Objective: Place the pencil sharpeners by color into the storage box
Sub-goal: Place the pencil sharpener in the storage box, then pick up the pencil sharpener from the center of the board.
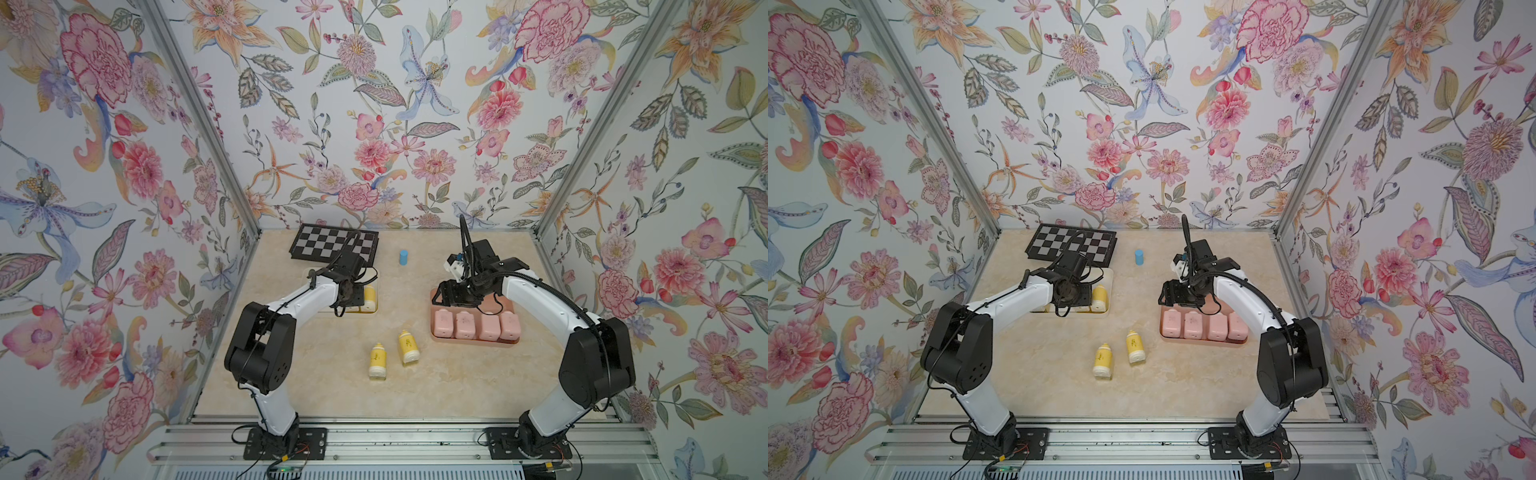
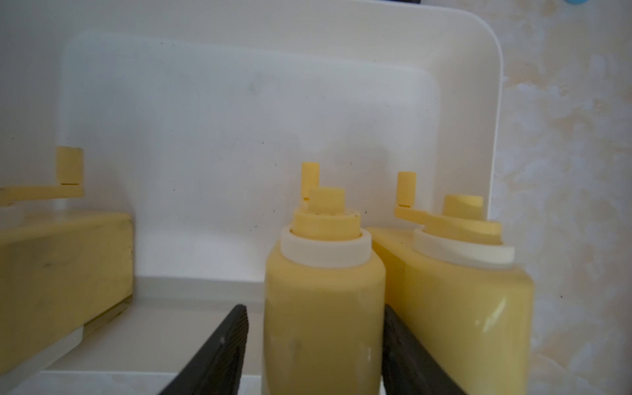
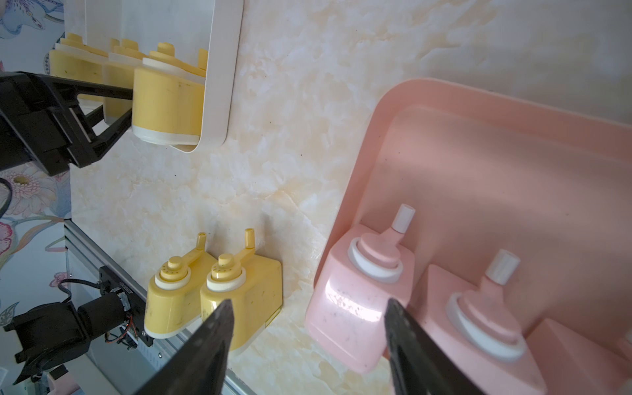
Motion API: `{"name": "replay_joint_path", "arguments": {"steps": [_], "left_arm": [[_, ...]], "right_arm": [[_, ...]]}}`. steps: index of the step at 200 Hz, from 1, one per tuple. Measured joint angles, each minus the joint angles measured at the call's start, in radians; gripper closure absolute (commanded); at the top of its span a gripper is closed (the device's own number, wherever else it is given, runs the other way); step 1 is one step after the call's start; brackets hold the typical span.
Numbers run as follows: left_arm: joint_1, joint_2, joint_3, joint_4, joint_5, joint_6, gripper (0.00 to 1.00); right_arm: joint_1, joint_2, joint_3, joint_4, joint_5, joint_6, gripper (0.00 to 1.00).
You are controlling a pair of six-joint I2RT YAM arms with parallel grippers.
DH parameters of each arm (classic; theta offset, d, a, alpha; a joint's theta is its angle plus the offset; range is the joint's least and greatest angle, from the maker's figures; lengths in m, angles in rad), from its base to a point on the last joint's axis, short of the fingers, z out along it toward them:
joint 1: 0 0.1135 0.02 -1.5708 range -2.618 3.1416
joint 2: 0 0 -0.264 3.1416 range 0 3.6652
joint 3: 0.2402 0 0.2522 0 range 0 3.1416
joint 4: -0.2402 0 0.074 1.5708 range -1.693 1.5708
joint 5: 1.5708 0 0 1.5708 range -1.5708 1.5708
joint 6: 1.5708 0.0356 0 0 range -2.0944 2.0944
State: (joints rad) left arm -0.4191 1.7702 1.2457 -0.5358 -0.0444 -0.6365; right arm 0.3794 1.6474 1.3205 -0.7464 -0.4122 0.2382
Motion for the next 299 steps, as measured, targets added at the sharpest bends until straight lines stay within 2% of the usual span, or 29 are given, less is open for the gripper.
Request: {"name": "replay_joint_path", "arguments": {"steps": [66, 148, 200, 257, 299], "left_arm": [[0.000, -0.068, 0.014, -0.045, -0.035, 0.000, 0.37], [-0.029, -0.294, -0.028, -0.074, -0.074, -0.019, 0.34], [-0.182, -0.356, -0.106, -0.101, -0.117, -0.066, 0.33], [-0.403, -0.400, -0.214, -0.131, -0.155, -0.187, 0.33], [-0.530, -0.397, -0.233, -0.153, -0.170, -0.256, 0.33]], "right_arm": [[0.000, 0.000, 0.000, 0.000, 0.000, 0.000, 0.29], [0.000, 0.000, 0.000, 0.001, 0.000, 0.000, 0.29], [0.000, 0.000, 0.000, 0.003, 0.000, 0.000, 0.29], [-0.009, 0.000, 0.000, 0.003, 0.001, 0.000, 0.29], [-0.023, 0.000, 0.000, 0.003, 0.002, 0.001, 0.29]]}}
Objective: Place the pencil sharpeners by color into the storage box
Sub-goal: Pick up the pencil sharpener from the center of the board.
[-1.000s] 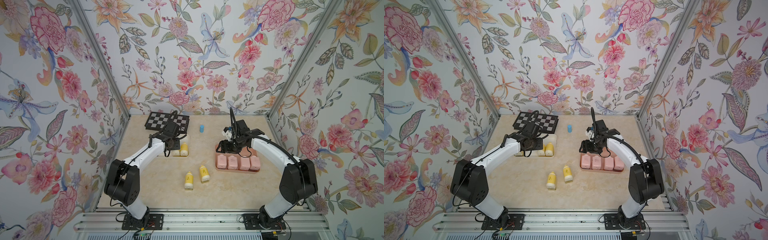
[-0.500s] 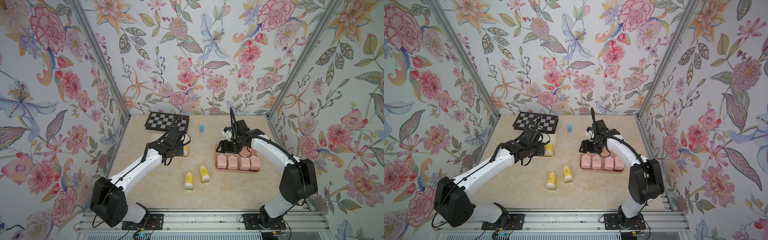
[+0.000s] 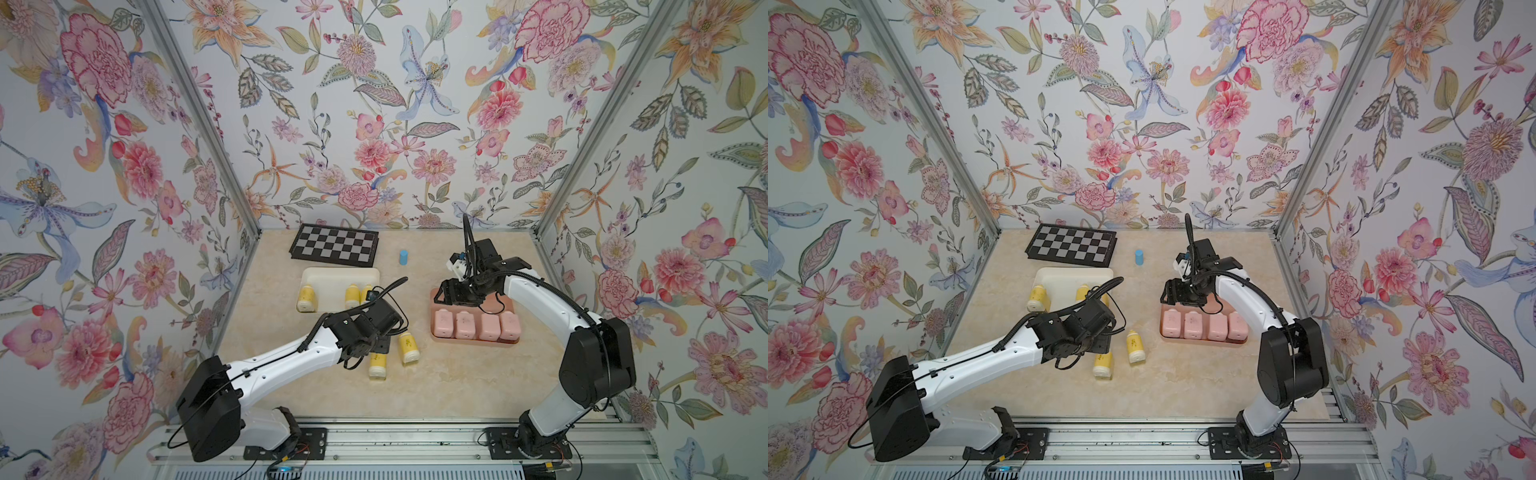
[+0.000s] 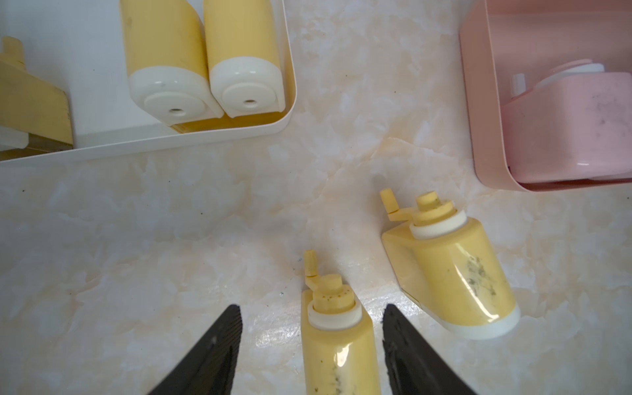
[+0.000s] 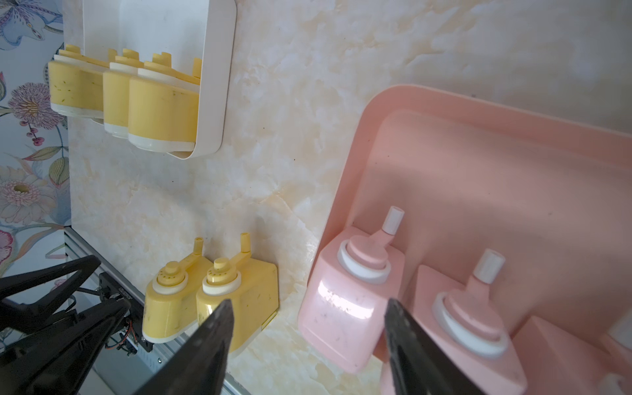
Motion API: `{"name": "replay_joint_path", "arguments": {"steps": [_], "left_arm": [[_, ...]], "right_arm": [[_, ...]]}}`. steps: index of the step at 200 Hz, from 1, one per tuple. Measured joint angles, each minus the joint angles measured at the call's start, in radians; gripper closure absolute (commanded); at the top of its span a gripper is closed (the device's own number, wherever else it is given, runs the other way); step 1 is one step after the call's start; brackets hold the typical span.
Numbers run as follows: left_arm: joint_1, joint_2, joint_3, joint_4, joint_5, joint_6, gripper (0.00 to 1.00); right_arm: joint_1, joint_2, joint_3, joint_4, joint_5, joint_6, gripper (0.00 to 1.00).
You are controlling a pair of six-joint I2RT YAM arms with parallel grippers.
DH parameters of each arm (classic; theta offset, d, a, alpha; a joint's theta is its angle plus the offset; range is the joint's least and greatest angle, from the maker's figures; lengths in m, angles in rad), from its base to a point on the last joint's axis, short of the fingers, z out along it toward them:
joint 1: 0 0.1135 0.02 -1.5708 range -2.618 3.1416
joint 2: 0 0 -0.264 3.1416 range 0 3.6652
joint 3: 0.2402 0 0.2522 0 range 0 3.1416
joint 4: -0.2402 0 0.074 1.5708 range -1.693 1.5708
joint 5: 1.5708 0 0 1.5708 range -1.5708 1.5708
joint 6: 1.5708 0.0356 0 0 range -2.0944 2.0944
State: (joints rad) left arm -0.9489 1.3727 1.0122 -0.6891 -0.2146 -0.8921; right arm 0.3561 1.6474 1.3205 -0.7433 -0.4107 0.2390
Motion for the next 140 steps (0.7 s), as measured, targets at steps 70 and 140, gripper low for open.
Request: {"name": "replay_joint_path", "arguments": {"steps": [70, 140], "left_arm": [[-0.073, 0.030, -0.023, -0.004, 0.006, -0.071, 0.31], [-0.094, 0.068, -0.077, 0.033, 0.051, -0.114, 0.35]], "right_arm": [[-0.013, -0.019, -0.007, 0.000, 0.002, 0.000, 0.29], [-0.019, -0.021, -0.008, 0.000, 0.002, 0.000, 0.29]]}}
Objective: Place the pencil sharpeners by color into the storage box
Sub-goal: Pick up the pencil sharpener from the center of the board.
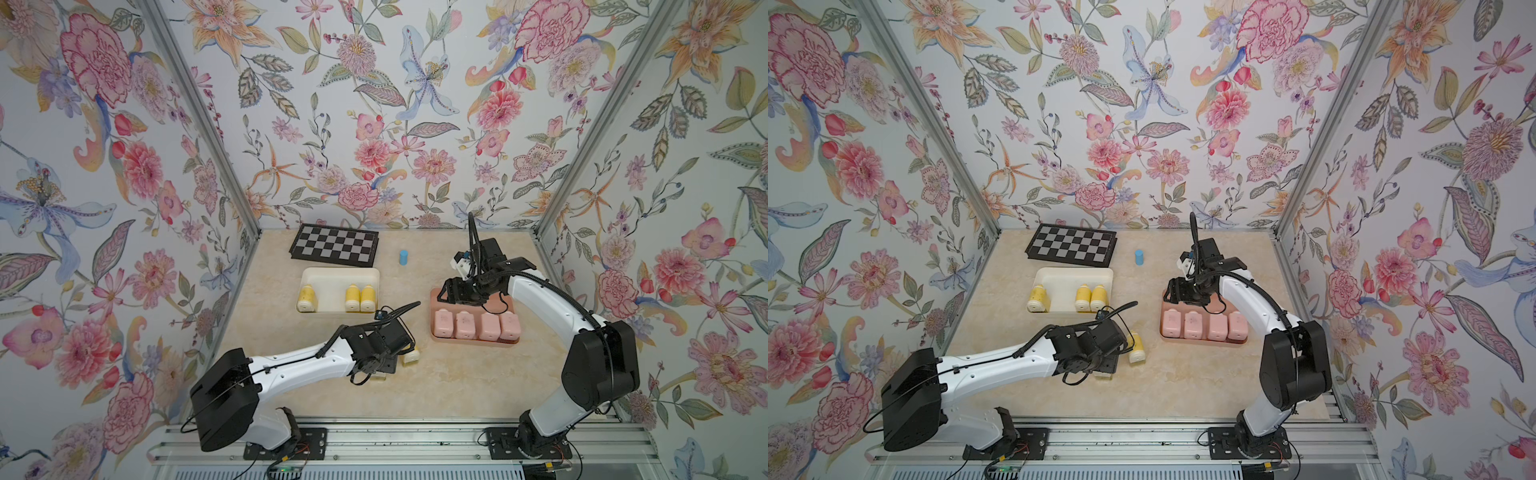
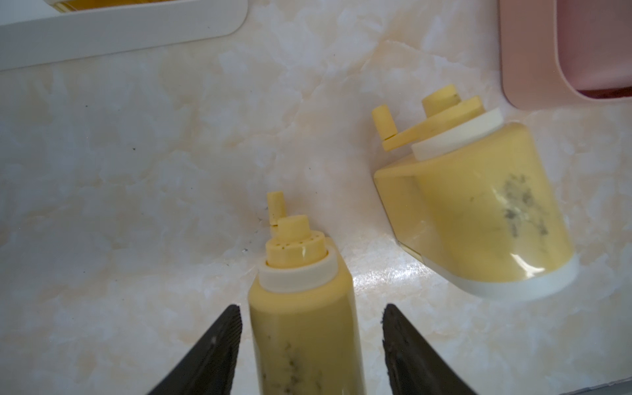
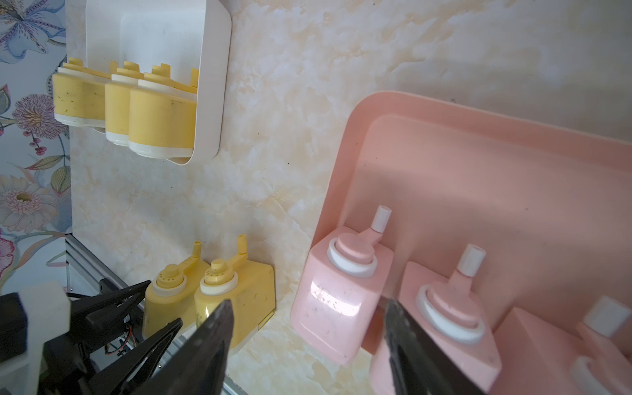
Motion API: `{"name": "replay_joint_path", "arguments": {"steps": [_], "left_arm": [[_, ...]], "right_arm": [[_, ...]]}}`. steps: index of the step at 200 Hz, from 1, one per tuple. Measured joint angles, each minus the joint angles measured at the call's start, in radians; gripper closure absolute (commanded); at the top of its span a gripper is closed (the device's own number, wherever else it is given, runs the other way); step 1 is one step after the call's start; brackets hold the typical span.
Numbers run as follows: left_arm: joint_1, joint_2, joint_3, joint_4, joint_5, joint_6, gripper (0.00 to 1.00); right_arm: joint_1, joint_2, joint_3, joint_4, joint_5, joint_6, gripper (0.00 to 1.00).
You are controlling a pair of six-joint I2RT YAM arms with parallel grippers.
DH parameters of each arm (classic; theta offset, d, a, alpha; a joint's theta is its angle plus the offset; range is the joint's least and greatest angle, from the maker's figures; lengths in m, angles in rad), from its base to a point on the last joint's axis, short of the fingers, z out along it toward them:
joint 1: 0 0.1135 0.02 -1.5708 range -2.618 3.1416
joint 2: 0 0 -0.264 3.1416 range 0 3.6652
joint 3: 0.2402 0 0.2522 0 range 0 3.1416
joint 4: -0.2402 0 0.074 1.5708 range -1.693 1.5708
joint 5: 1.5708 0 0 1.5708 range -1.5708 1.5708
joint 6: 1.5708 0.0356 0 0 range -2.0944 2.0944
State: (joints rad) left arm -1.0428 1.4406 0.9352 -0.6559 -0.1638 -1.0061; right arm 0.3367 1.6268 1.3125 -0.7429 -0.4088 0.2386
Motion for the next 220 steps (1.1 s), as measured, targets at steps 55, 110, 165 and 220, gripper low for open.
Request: {"name": "replay_joint_path", "arguments": {"steps": [55, 110, 165, 220], "left_arm": [[-0.016, 0.007, -0.027, 0.014, 0.010, -0.031, 0.40], [-0.031, 0.009, -0.050, 0.021, 0.025, -0.058, 0.52], [-0.031, 0.008, -0.050, 0.018, 0.021, -0.068, 0.58], [-0.031, -0.039, -0.050, -0.058, -0.005, -0.079, 0.58]], "right_arm": [[0.000, 0.000, -0.005, 0.000, 0.000, 0.000, 0.29], [0.000, 0.000, -0.006, 0.000, 0.000, 0.000, 0.29], [0.000, 0.000, -0.006, 0.000, 0.000, 0.000, 0.29], [0.000, 0.000, -0.006, 0.000, 0.000, 0.000, 0.29]]}}
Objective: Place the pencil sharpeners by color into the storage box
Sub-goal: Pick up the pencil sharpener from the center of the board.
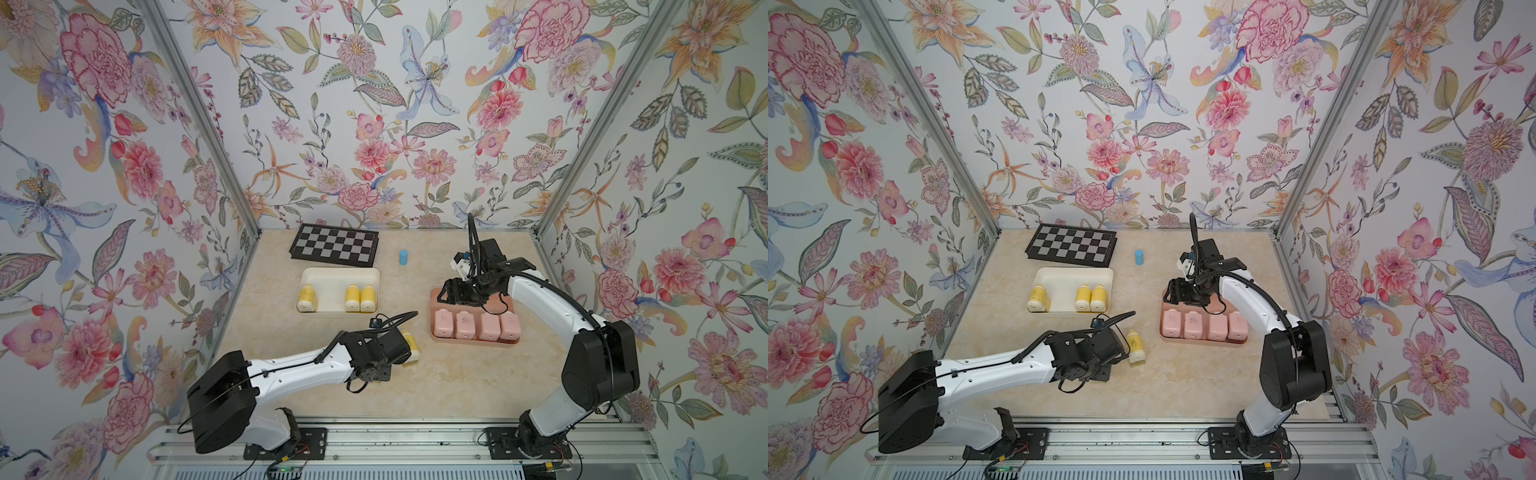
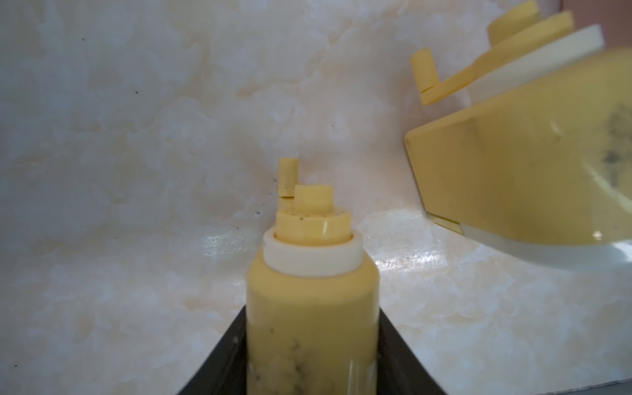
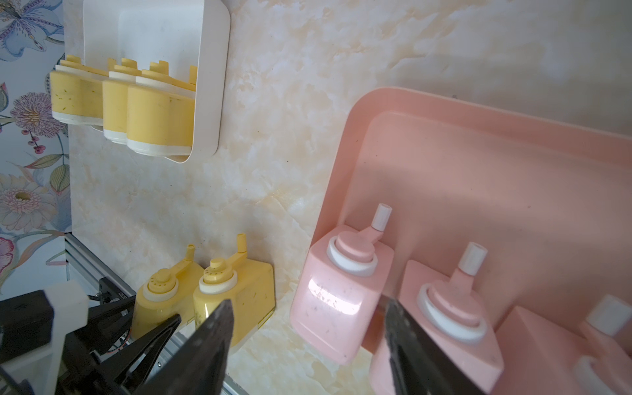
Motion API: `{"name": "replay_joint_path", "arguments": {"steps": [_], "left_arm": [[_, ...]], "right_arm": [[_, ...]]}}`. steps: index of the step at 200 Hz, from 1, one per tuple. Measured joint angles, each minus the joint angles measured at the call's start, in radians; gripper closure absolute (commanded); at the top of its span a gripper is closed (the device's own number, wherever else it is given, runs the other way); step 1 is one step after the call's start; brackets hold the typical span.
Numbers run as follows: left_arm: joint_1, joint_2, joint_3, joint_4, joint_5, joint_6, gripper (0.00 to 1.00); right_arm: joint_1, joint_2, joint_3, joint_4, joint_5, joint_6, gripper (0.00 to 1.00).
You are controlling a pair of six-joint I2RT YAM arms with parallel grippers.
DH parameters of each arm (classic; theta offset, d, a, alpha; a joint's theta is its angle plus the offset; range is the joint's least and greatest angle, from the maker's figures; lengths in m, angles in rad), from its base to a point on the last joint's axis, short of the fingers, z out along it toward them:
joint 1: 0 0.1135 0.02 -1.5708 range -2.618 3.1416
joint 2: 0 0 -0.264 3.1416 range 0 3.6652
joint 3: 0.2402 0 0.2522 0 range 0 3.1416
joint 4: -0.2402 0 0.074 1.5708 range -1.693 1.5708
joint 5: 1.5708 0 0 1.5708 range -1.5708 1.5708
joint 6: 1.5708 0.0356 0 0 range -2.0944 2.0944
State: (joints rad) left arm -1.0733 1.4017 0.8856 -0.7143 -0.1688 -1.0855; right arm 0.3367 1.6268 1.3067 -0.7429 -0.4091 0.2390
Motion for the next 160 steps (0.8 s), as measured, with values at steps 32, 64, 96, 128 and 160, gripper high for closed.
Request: {"name": "replay_joint_path", "arguments": {"steps": [32, 64, 96, 128, 160], "left_arm": [[0.040, -0.057, 0.000, -0.042, -0.008, 0.014, 0.58], [0.165, -0.126, 0.000, -0.064, -0.027, 0.078, 0.58], [0.318, -0.159, 0.031, -0.092, -0.031, 0.185, 0.58], [0.460, -0.159, 0.086, -0.097, -0.022, 0.306, 0.58], [0.589, -0.125, 0.162, -0.093, -0.005, 0.425, 0.58]], "right_arm": [[0.000, 0.000, 0.000, 0.000, 0.000, 0.000, 0.29], [0.000, 0.000, 0.000, 0.000, -0.002, 0.000, 0.29], [0.000, 0.000, 0.000, 0.000, -0.003, 0.000, 0.29], [0.000, 0.000, 0.000, 0.000, -0.003, 0.000, 0.29], [0.000, 0.000, 0.000, 0.000, -0.003, 0.000, 0.29]]}}
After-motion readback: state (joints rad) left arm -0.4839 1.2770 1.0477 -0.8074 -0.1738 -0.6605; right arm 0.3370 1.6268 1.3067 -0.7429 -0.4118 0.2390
